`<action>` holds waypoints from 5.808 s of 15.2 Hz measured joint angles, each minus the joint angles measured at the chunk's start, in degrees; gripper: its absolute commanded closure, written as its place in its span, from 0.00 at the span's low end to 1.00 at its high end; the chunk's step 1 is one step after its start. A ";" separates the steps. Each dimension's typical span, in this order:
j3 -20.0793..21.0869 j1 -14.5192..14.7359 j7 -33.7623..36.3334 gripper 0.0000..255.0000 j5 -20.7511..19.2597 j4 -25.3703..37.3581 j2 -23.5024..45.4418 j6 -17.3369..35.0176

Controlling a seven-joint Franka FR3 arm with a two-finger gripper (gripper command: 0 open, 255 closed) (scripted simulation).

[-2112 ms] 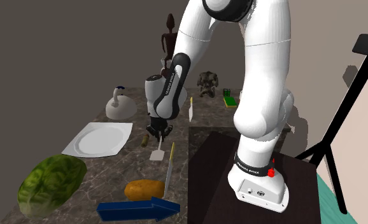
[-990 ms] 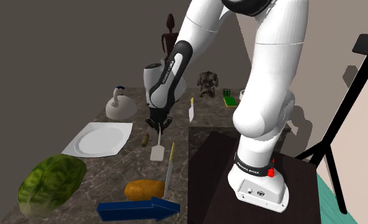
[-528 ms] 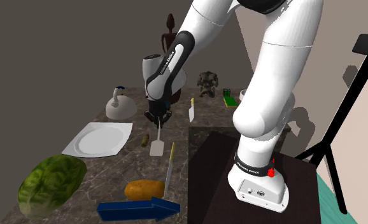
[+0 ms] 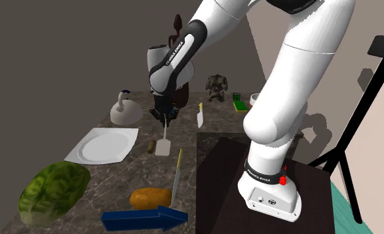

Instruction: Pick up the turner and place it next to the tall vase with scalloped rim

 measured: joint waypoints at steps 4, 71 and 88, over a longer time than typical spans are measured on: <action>-0.27 0.26 -1.01 1.00 1.12 1.07 -2.49 -3.46; -11.12 -7.30 -20.44 1.00 -2.65 86.71 37.57 -48.58; -11.20 -7.90 -19.95 1.00 -2.75 72.07 36.55 -34.98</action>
